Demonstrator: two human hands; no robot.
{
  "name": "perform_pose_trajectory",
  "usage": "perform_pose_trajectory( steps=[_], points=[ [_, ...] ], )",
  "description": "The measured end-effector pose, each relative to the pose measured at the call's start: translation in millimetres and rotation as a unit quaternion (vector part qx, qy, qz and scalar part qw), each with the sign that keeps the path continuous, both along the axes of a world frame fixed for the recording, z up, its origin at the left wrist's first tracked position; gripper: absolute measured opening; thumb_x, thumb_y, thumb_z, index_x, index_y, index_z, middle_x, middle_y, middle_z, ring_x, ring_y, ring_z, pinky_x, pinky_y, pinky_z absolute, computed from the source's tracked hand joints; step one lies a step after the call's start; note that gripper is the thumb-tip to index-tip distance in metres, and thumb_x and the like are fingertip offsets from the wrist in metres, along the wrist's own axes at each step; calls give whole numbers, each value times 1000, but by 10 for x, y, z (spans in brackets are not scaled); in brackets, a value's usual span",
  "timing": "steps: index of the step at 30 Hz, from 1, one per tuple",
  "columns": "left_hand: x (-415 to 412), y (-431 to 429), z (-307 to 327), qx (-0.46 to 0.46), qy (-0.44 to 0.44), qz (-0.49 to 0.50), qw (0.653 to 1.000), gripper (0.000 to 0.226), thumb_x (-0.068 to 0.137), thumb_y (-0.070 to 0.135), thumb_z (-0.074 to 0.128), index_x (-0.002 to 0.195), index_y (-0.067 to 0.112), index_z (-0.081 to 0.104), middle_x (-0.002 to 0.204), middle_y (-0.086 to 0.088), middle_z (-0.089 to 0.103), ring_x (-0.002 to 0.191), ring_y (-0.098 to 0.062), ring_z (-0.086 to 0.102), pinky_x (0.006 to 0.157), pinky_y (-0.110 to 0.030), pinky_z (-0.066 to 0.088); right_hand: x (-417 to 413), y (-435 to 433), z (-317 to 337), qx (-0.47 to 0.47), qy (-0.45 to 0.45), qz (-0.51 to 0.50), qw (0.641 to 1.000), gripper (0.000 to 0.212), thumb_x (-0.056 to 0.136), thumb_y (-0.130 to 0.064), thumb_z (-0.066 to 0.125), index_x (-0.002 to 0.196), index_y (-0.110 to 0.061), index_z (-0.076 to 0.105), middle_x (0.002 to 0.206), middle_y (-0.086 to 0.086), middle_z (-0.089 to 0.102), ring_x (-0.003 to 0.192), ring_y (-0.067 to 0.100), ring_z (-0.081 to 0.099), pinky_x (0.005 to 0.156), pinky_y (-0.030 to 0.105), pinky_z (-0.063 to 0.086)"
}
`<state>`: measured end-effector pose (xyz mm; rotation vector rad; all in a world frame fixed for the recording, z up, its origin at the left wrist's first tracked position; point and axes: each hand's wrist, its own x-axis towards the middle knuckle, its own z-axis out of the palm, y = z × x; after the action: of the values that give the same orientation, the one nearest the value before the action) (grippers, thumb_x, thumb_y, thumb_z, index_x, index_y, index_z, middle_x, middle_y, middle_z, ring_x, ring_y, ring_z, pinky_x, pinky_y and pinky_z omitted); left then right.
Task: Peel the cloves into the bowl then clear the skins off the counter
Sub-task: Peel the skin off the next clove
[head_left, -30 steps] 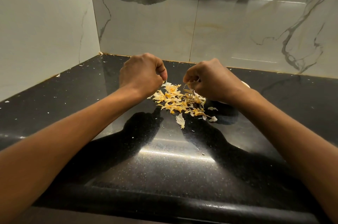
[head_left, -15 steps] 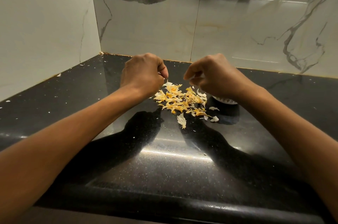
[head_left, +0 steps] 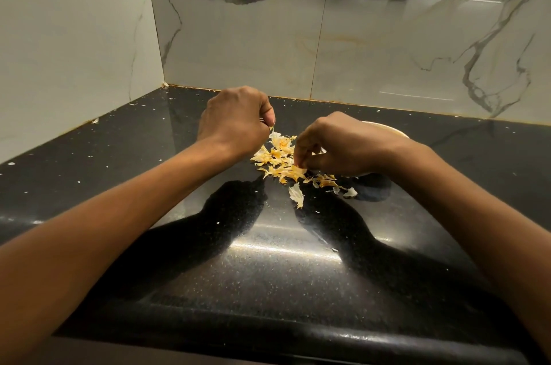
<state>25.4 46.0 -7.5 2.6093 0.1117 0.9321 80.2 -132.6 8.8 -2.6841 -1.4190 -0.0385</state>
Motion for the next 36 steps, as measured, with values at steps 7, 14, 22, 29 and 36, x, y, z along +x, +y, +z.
perform_pose_trajectory(
  steps=[7,14,22,29,36],
  points=[
    [-1,2,-2,-3,4,-18,1000,30,86,5,65,75,33,63,90,7,66,81,-10,53,71,-26,39,50,-40,4,55,-40,-19,998,14,92,-16,69,106,-17,71,93,-8,64,87,10,61,66,10,42],
    [-36,-6,4,19,-4,-9,1000,36,83,4,65,68,36,60,102,3,72,91,-17,61,74,-30,43,55,-20,-28,93,-48,-5,995,17,93,-12,68,108,-15,76,100,-1,76,88,11,68,83,30,57],
    [-35,-12,0,35,-9,-11,999,36,85,7,67,66,37,61,106,4,72,98,-20,64,74,-28,43,-60,-47,37,43,52,13,998,8,87,-34,76,90,-26,77,81,-11,74,75,2,67,74,27,54],
    [-30,-15,0,31,-6,-14,999,35,83,6,66,68,38,63,104,4,72,97,-20,64,73,-29,42,-58,15,-44,66,7,10,998,10,89,-18,73,97,-19,78,86,-6,76,78,6,68,79,31,55],
    [-20,-18,-7,27,-8,-12,1000,34,85,5,65,70,36,63,104,3,73,95,-17,63,73,-28,39,-55,-38,56,91,22,29,995,16,86,-17,78,102,-23,78,88,-13,72,75,-8,61,64,3,41]
  ],
)
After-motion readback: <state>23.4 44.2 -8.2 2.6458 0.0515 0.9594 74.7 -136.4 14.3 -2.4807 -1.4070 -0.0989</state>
